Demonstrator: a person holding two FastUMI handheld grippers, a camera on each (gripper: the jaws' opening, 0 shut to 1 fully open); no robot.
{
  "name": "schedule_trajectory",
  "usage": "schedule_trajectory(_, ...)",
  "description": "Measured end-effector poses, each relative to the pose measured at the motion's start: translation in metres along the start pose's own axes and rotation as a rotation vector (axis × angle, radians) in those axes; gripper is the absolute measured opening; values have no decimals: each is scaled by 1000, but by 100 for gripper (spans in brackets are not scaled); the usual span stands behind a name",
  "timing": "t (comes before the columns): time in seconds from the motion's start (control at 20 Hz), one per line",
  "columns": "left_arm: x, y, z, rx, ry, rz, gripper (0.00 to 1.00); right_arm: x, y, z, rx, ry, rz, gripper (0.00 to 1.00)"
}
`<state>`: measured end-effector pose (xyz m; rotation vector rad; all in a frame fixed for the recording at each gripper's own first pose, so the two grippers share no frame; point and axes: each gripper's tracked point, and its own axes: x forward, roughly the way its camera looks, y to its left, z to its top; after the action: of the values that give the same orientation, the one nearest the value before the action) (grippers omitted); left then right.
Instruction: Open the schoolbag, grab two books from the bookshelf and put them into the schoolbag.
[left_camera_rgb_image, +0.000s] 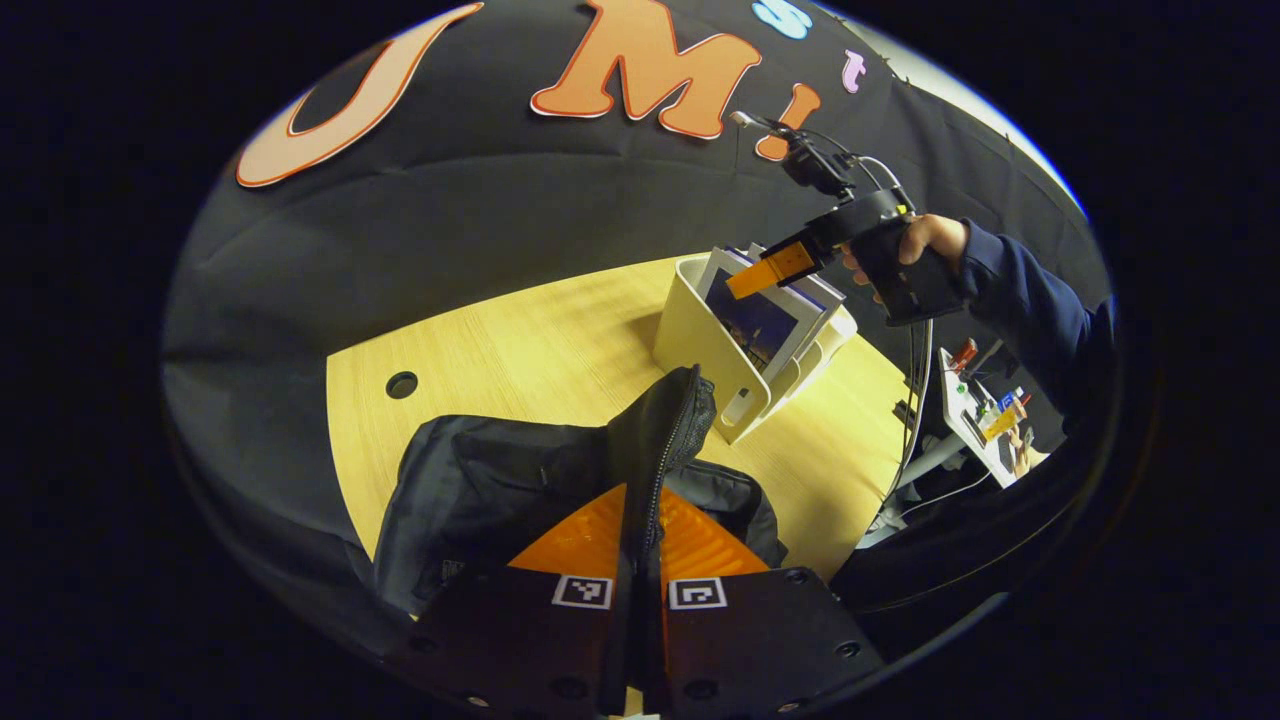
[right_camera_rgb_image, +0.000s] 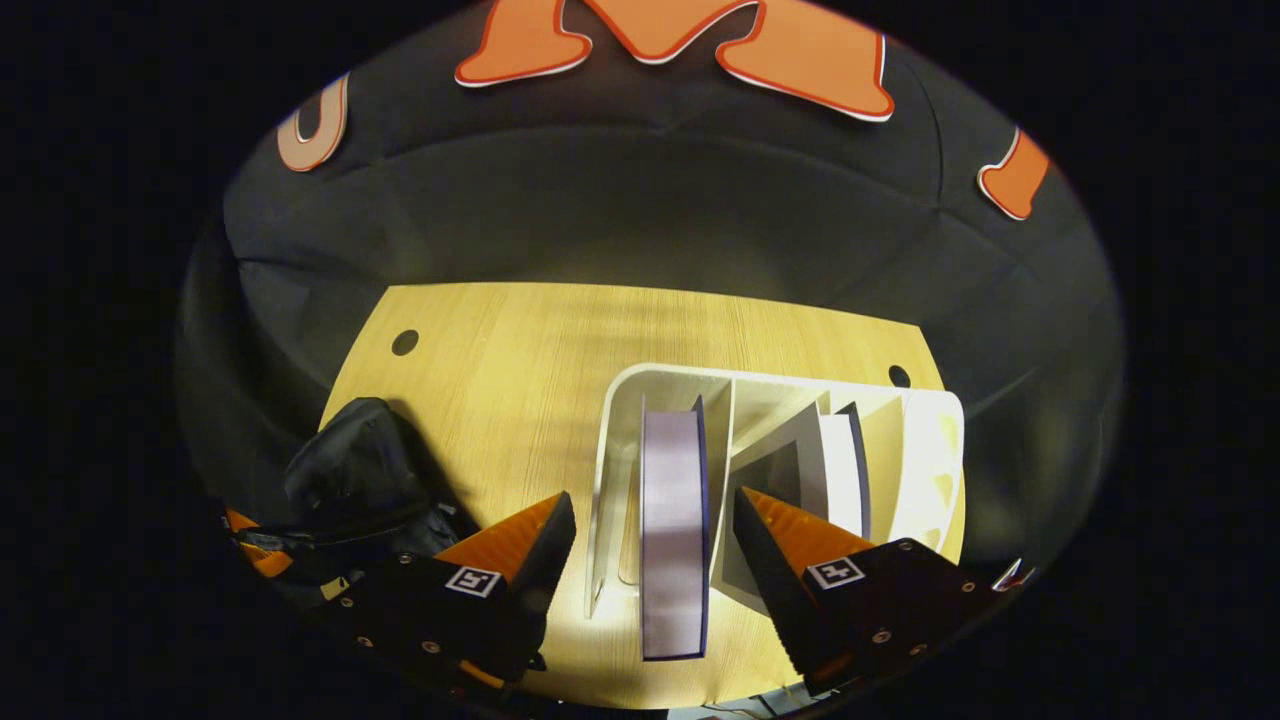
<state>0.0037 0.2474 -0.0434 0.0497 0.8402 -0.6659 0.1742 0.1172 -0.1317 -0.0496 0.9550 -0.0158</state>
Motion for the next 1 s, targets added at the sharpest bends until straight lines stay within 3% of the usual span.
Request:
schedule_trajectory(0.3, -5, 6, 2, -15, 20, -7, 7, 17, -1, -17, -6, 128, -43, 77)
schedule_trajectory(0.4, -6, 7, 2, -12, 27, -6, 7, 20, -4, -21, 3, 160, -53, 65)
schedule_trajectory(0.45, -6, 7, 2, -10, 32, -7, 7, 18, -3, -22, 12, 176, -50, 48)
schedule_trajectory(0.5, -5, 8, 2, -11, 32, -8, 7, 17, -1, -24, 37, 190, -41, 51)
schedule_trajectory(0.6, -5, 7, 0, -15, 38, -14, 7, 9, -3, -26, 83, 217, -35, 39)
schedule_trajectory(0.75, -2, 1, 3, -9, 46, -26, 7, -4, -11, -30, 103, 209, -38, 36)
schedule_trajectory(1.0, 1, -5, 3, -3, 56, -58, 7, -42, -14, -50, 160, 155, 23, 36)
